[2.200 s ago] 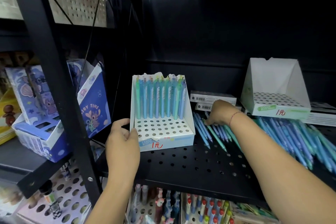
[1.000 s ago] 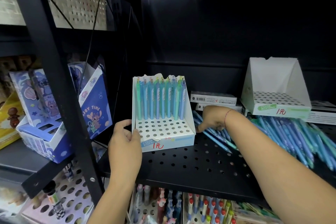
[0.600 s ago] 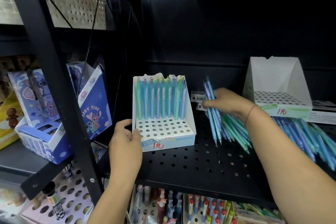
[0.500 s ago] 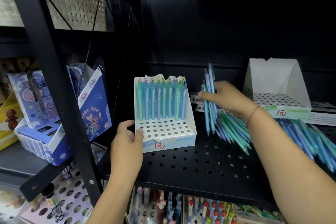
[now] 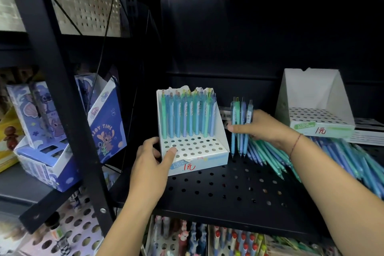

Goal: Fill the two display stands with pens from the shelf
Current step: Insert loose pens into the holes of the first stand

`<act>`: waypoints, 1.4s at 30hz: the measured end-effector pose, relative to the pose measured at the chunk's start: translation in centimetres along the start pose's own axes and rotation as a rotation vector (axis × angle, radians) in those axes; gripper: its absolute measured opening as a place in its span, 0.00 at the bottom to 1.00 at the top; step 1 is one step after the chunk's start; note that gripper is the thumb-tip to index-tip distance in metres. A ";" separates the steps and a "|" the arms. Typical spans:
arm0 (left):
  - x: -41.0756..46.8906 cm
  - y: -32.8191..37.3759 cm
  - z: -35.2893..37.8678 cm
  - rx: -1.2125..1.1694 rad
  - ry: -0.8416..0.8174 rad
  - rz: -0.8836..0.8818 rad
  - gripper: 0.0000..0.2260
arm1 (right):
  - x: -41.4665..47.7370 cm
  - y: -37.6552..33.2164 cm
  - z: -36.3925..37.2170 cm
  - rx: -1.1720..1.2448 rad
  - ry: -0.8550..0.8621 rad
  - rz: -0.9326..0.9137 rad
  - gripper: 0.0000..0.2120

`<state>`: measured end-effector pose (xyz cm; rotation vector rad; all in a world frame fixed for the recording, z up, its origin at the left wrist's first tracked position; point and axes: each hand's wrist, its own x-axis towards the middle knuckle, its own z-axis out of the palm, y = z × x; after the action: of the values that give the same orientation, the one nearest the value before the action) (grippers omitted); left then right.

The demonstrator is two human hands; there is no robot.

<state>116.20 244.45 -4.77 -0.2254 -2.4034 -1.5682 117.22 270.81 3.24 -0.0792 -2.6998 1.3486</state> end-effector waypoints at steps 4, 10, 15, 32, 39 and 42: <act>0.2 0.4 0.2 0.068 -0.010 0.017 0.23 | 0.0 0.5 0.2 0.004 0.019 0.019 0.15; 0.0 1.4 0.0 -0.003 -0.058 0.023 0.23 | -1.1 -2.1 -1.2 0.112 0.234 -0.124 0.07; -1.7 4.4 -0.7 -0.147 -0.026 0.268 0.22 | -2.7 -5.9 -0.3 0.247 -0.028 -0.252 0.13; -1.7 6.0 0.8 -0.494 -0.246 0.037 0.12 | 0.4 -8.9 3.1 0.419 0.023 -0.403 0.17; -1.9 4.2 0.6 -0.485 -0.104 -0.004 0.10 | 2.2 -6.7 3.8 -0.025 0.513 -0.546 0.23; -1.9 3.8 0.7 -0.476 -0.083 0.006 0.10 | 2.6 -5.0 5.3 -0.147 0.504 -0.558 0.22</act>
<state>118.92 246.69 -2.26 -0.3923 -2.0434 -2.1454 113.95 263.83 4.29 0.2657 -2.1599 0.8270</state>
